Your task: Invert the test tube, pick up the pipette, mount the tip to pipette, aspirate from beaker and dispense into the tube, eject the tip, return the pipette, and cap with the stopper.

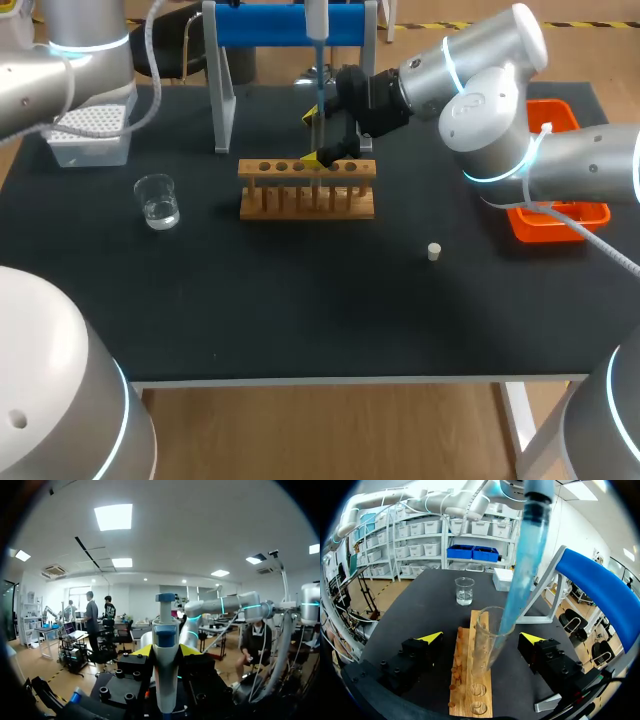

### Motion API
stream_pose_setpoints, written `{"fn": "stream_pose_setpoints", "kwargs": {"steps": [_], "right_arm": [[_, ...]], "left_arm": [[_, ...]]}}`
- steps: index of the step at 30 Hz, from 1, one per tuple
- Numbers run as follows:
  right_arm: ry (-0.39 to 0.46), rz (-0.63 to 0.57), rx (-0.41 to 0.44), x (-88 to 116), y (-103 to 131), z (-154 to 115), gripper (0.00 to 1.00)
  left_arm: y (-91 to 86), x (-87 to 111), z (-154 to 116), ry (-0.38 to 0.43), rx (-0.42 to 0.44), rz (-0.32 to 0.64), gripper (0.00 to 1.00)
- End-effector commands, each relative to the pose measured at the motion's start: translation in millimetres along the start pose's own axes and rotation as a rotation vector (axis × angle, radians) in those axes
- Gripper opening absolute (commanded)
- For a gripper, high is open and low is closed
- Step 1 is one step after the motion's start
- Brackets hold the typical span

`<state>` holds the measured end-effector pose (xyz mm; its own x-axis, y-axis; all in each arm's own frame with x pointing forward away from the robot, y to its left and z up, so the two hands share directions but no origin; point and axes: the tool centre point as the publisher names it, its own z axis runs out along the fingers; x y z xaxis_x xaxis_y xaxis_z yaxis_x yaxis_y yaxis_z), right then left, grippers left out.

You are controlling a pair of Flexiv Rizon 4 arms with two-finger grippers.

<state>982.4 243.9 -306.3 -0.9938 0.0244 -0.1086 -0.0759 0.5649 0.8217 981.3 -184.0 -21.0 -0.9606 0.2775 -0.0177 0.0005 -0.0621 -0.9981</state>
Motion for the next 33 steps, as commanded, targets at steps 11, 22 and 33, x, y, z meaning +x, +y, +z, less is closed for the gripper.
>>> {"fn": "stream_pose_setpoints", "kwargs": {"steps": [11, 22, 33], "right_arm": [[0.004, 0.0, 0.004, -1.2, 0.4, -0.9, 1.0], [0.004, 0.0, 0.004, -1.2, 0.4, -0.9, 1.0], [0.004, 0.0, 0.004, -1.2, 0.4, -0.9, 1.0]], "left_arm": [[2.7, -4.0, -1.0, 0.025, -0.034, -0.032, 0.0], [4.5, -3.3, 0.0, 0.029, -0.056, 0.031, 0.0], [9.5, -1.1, 0.5, 0.037, -0.069, 0.029, 0.0]]}}
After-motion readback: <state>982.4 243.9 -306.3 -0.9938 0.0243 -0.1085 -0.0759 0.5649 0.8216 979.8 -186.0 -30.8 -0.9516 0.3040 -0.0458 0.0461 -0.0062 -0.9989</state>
